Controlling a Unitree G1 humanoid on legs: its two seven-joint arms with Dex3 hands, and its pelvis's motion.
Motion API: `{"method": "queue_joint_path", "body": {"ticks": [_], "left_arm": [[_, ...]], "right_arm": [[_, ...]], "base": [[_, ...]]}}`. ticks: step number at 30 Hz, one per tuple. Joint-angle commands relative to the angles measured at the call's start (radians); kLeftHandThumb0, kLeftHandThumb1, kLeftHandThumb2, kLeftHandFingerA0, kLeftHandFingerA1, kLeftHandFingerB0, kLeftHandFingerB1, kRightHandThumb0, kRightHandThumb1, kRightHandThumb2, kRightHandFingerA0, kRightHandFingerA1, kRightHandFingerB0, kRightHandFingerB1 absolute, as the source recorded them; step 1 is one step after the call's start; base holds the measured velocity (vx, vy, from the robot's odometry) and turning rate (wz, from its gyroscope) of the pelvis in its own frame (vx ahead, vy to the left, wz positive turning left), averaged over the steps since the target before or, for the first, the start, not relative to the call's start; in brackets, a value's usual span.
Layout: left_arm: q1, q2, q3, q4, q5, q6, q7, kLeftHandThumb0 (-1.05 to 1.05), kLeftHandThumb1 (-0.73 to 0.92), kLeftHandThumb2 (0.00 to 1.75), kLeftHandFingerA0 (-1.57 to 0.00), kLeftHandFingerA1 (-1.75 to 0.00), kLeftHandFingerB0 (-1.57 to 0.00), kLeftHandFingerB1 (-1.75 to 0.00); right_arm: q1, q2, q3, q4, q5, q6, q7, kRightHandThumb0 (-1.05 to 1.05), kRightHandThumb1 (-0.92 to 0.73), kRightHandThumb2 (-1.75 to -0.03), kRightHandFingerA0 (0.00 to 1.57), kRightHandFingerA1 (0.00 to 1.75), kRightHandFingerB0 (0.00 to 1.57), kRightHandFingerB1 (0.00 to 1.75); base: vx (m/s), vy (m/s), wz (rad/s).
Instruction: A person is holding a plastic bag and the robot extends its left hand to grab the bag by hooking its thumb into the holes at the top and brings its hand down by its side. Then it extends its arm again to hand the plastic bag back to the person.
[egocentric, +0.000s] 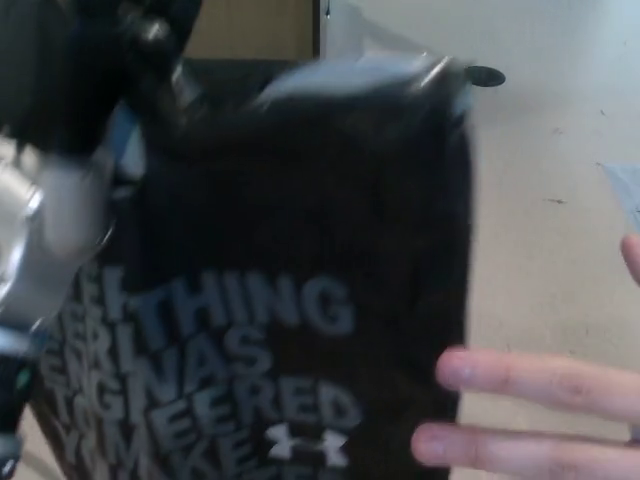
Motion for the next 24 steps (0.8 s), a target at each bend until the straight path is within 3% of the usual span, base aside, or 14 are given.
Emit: {"method": "queue_joint_path", "body": {"ticks": [1, 4, 5, 6, 9, 17, 18, 24], "left_arm": [[-0.131, -0.046, -0.045, 0.043, 0.041, 0.096, -0.059, -0.14, 0.68, 0.85, -0.97, -1.7, -0.71, -1.19], [-0.164, -0.071, -0.066, 0.053, 0.044, 0.107, -0.066, -0.14, 0.71, 0.77, -0.93, -1.7, -0.7, -1.18], [-0.204, -0.088, -0.086, 0.092, 0.046, 0.082, -0.05, -0.12, 0.68, 0.88, -1.13, -1.61, -0.78, -1.2], [-0.221, -0.1, -0.094, 0.104, 0.048, 0.085, -0.049, -0.15, 0.74, 0.76, -0.94, -1.69, -0.69, -1.24], [-0.248, -0.118, -0.11, 0.114, 0.061, 0.112, -0.054, -0.19, 0.74, 0.66, -0.94, -1.7, -0.69, -1.21], [-0.31, -0.165, -0.165, 0.142, 0.112, 0.14, -0.033, -0.14, 0.72, 0.63, -0.98, -1.75, -0.72, -1.14], [-0.315, -0.17, -0.17, 0.142, 0.12, 0.148, -0.032, -0.16, 0.68, 0.7, -0.96, -1.68, -0.72, -1.09], [-0.361, -0.231, -0.214, 0.156, 0.158, 0.181, -0.011, -0.19, 0.68, 0.67, -1.0, -1.68, -0.72, -1.09]], "right_arm": [[0.033, -0.023, -0.017, -0.024, 0.011, 0.008, 0.004, -0.35, -0.72, -0.61, 0.68, 0.49, 0.54, 0.41], [0.033, -0.02, -0.016, -0.02, 0.006, 0.006, -0.002, -0.37, -0.72, -0.6, 0.68, 0.48, 0.54, 0.4], [0.037, -0.019, -0.018, -0.024, 0.009, 0.012, 0.0, -0.36, -0.73, -0.61, 0.66, 0.47, 0.55, 0.41], [0.037, -0.021, -0.02, -0.024, 0.01, 0.017, 0.004, -0.35, -0.72, -0.62, 0.66, 0.47, 0.54, 0.41], [0.034, -0.019, -0.019, -0.022, 0.006, 0.019, 0.001, -0.35, -0.72, -0.62, 0.69, 0.5, 0.54, 0.41], [0.034, -0.023, -0.017, -0.024, 0.002, 0.015, 0.002, -0.35, -0.72, -0.62, 0.67, 0.49, 0.54, 0.41], [0.035, -0.023, -0.017, -0.024, 0.002, 0.013, 0.001, -0.35, -0.72, -0.62, 0.67, 0.49, 0.54, 0.42], [0.035, -0.025, -0.017, -0.031, 0.003, 0.016, 0.005, -0.35, -0.73, -0.62, 0.67, 0.49, 0.54, 0.41]], "base": [[0.0, 0.0, 0.0], [0.0, 0.0, 0.0], [0.0, 0.0, 0.0], [0.0, 0.0, 0.0], [0.0, 0.0, 0.0], [0.0, 0.0, 0.0], [0.0, 0.0, 0.0], [0.0, 0.0, 0.0]]}}
